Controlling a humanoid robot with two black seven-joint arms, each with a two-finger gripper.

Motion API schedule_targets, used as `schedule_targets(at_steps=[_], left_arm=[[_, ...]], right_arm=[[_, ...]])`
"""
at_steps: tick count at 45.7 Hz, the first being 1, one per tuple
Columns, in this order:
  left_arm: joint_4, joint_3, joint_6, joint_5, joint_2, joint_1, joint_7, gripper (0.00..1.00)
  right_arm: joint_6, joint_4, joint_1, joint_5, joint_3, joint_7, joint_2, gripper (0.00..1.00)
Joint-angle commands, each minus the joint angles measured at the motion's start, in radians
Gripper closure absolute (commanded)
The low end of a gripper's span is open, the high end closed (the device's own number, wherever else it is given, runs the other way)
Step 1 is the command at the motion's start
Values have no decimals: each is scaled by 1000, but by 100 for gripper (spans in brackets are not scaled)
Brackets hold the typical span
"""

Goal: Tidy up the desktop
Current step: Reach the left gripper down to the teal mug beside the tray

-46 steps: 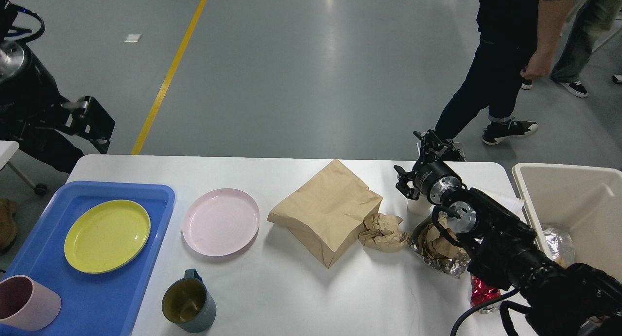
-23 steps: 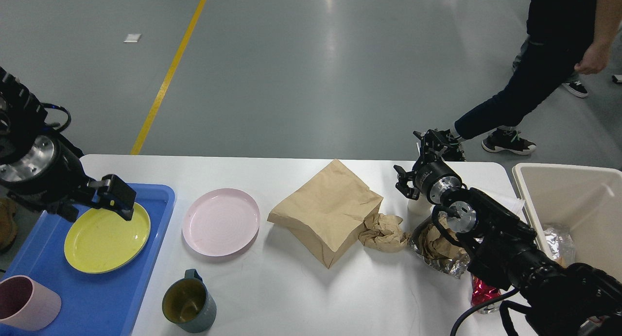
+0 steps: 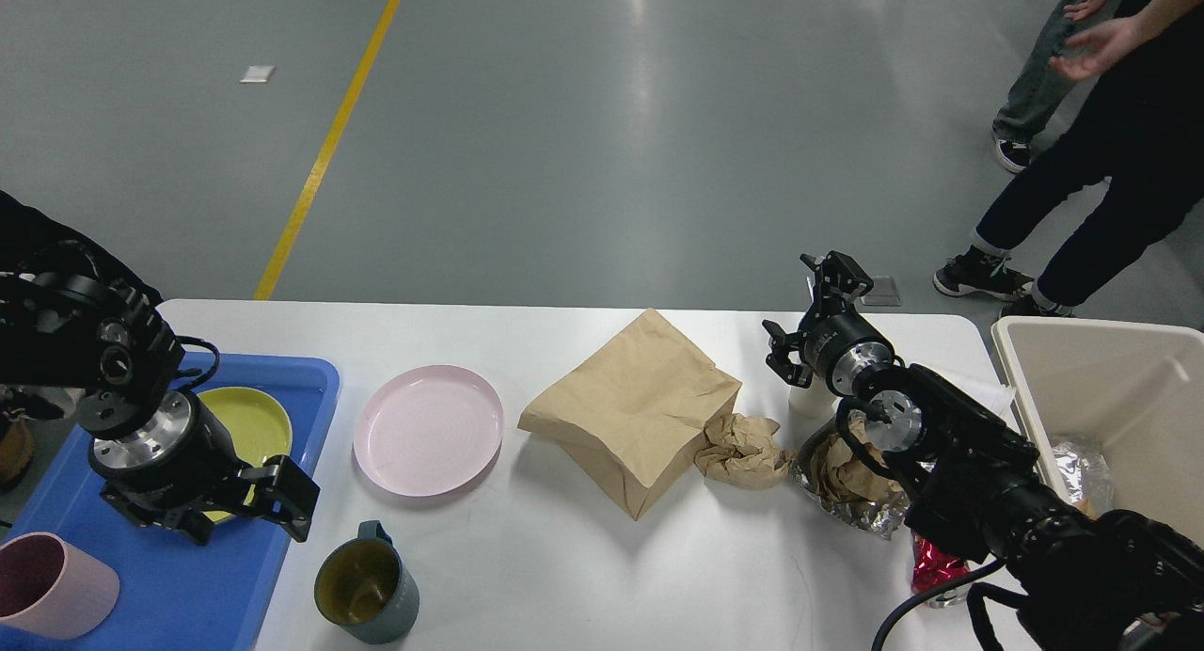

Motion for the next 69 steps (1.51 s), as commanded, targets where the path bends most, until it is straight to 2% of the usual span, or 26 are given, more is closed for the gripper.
schedule_targets(at_steps=[1,10,19,30,53,69], left_arm=[[20,-42,-2,18,-43,65,38,5],[36,-52,-1,98,-110,83,47,5],[72,-80,33,107,-173,120,79,5],[72,-97,137,89,-178,154,174,5],[71,-109,125,-41,-152,178,175,5],[92,-111,154,-44,-172,243,176,5]], right_arm=[[0,0,0,0,0,0,0,0],[0,0,0,0,0,0,0,0],[0,0,0,0,0,0,0,0],[0,0,0,0,0,0,0,0],[0,0,0,0,0,0,0,0],[0,0,0,0,0,0,0,0]])
